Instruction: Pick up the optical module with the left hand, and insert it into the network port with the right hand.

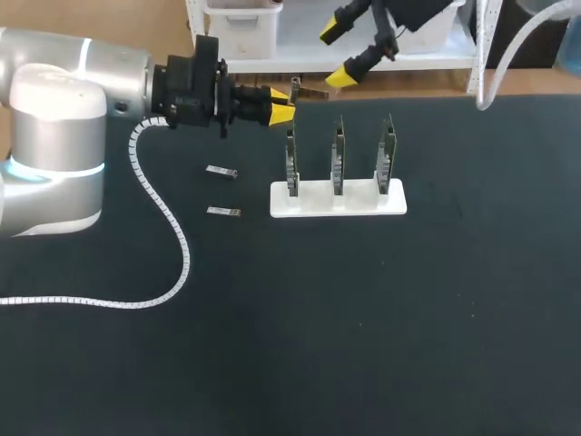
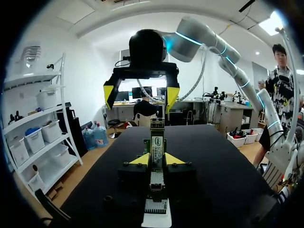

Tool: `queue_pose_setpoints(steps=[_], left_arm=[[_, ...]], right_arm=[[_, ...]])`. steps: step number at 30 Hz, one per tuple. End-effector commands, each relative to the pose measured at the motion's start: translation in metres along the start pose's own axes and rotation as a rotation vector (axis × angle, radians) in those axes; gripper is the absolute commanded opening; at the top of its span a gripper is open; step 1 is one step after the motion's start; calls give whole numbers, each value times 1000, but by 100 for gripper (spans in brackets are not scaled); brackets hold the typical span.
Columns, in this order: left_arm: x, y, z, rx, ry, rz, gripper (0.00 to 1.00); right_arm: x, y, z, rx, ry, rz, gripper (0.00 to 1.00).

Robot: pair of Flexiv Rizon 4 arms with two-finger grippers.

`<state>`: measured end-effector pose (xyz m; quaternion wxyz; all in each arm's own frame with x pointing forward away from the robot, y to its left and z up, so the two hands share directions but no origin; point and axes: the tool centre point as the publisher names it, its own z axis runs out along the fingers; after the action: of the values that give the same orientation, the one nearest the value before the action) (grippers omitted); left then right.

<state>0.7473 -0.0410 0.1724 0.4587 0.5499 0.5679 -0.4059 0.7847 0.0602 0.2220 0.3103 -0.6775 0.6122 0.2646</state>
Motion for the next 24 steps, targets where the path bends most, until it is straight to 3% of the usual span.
queue_pose_setpoints(steps=[1,18,24], left_arm=[[-1,1,0,1,4,-1,0],[-1,1,0,1,4,-1,0],[-1,1,0,1,4,-1,0]], right_arm=[[-2,-13,11,-49,-34,-20,100],[-21,-11,51,-150,-70,27,100],[-17,9,25,-83,12,85,100]])
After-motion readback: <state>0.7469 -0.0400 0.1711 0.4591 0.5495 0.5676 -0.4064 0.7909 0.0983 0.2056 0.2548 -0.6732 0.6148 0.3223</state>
